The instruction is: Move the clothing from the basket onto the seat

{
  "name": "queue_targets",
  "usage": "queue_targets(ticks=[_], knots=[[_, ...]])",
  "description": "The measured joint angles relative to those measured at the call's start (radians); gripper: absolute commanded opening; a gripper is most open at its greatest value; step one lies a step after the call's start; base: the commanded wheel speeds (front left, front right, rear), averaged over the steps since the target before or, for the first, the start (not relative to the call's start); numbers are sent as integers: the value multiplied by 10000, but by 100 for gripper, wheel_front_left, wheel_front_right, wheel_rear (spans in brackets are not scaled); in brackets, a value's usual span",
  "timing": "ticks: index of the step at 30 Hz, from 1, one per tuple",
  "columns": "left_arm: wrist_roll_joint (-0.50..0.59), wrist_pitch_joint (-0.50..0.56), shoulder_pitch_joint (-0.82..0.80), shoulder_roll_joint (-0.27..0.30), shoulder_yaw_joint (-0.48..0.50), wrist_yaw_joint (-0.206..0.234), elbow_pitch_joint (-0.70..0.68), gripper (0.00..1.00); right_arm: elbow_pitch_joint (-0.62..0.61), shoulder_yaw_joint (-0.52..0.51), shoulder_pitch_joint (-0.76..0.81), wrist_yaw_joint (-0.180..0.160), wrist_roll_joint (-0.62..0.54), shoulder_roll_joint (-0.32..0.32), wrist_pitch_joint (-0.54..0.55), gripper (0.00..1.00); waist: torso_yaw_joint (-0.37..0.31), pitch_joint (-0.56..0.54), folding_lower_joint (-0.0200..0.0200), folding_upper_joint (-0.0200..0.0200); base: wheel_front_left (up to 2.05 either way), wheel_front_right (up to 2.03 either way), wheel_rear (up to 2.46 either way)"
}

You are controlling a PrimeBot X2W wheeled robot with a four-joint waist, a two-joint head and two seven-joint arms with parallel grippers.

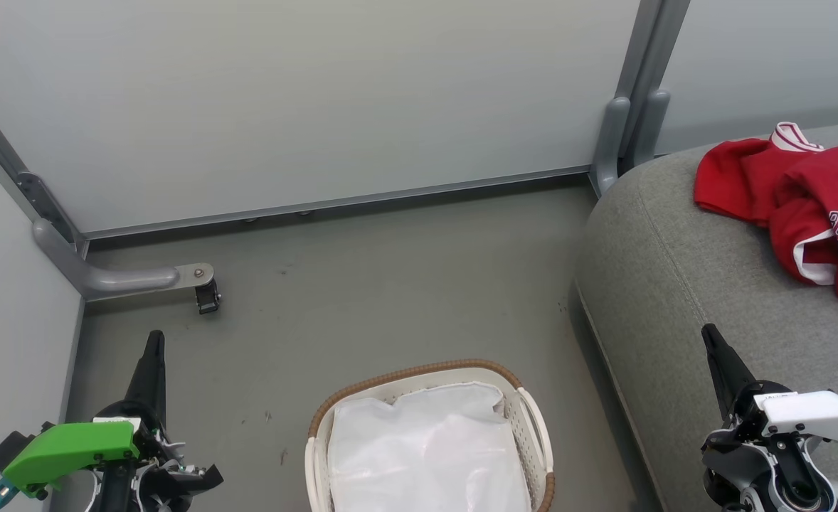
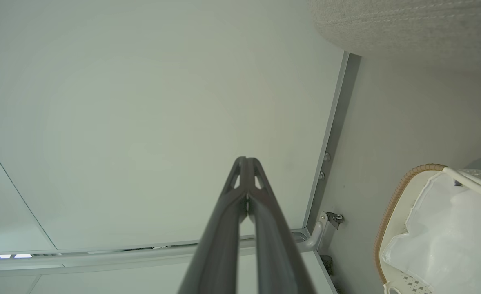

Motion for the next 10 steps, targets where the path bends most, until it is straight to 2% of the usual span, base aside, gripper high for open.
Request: queue_targets(ticks=[10], knots=[[0, 0, 0, 0, 0, 0, 0, 0, 0, 0, 0, 0, 0, 0, 0, 0, 0, 0, 0, 0, 0, 0, 0]])
